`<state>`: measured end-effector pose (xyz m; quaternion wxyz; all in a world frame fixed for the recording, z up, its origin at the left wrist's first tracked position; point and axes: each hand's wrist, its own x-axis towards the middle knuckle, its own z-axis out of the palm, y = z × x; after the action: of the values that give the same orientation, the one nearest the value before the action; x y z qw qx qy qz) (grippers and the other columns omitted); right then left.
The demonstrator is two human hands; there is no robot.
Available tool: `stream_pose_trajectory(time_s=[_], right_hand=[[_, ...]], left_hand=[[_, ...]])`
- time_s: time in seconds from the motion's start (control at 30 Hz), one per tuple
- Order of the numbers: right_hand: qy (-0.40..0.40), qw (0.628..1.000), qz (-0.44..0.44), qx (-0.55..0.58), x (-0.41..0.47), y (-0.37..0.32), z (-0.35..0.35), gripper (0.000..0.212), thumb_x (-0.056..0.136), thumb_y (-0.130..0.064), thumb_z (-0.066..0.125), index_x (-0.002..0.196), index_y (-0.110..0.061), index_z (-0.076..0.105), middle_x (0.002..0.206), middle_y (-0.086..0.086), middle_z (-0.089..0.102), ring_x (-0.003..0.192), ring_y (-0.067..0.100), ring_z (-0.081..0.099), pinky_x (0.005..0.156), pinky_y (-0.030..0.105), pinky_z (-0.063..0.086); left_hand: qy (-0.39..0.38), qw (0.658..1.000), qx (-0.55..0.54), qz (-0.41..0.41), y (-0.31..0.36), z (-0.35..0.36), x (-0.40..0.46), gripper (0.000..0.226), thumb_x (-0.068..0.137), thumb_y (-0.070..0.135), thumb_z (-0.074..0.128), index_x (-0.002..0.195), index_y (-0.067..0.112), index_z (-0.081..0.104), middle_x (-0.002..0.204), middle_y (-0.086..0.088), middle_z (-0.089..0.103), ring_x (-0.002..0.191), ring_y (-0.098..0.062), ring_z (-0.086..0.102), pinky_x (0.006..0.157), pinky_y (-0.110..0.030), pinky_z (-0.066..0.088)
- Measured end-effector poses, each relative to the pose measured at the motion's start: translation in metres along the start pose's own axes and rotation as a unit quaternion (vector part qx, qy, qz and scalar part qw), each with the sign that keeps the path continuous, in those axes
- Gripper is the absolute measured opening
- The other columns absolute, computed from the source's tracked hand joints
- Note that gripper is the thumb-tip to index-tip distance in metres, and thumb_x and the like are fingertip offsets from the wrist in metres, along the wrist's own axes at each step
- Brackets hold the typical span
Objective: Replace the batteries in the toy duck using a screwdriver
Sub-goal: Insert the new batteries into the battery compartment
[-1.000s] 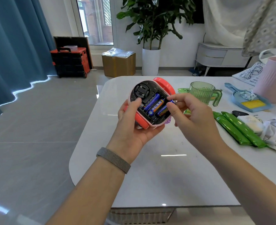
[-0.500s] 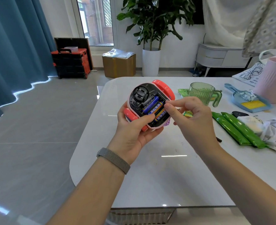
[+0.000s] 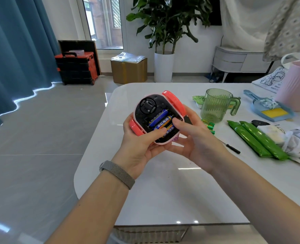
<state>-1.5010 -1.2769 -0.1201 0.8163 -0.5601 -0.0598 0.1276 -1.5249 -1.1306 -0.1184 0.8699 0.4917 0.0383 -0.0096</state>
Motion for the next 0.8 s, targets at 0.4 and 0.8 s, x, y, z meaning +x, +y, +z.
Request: stream_pose_trajectory(time_s=[0.4, 0.8], right_hand=[[0.066, 0.966, -0.071, -0.241, -0.004, -0.009, -0.006, 0.046, 0.092, -0.048, 0.049, 0.133, -0.029, 0.046, 0.114, 0.003, 0.068, 0.088, 0.016, 0.071, 0.071, 0.042, 0.061], [0.278, 0.758, -0.137, -0.574, 0.020, 0.007, -0.097, 0.033, 0.088, -0.010, 0.057, 0.122, -0.009, 0.057, 0.117, 0.006, 0.061, 0.111, 0.024, 0.053, 0.092, 0.030, 0.039]], left_hand=[[-0.017, 1.000, -0.001, -0.006, 0.005, -0.002, 0.004, 0.075, 0.077, -0.016, 0.066, 0.137, 0.023, 0.044, 0.122, -0.016, 0.065, 0.091, -0.033, 0.073, 0.067, -0.044, 0.061], [-0.063, 0.987, -0.119, -0.091, 0.021, -0.007, 0.003, 0.042, 0.088, 0.034, 0.056, 0.126, 0.015, 0.061, 0.122, -0.018, 0.067, 0.106, -0.041, 0.066, 0.079, -0.050, 0.057]])
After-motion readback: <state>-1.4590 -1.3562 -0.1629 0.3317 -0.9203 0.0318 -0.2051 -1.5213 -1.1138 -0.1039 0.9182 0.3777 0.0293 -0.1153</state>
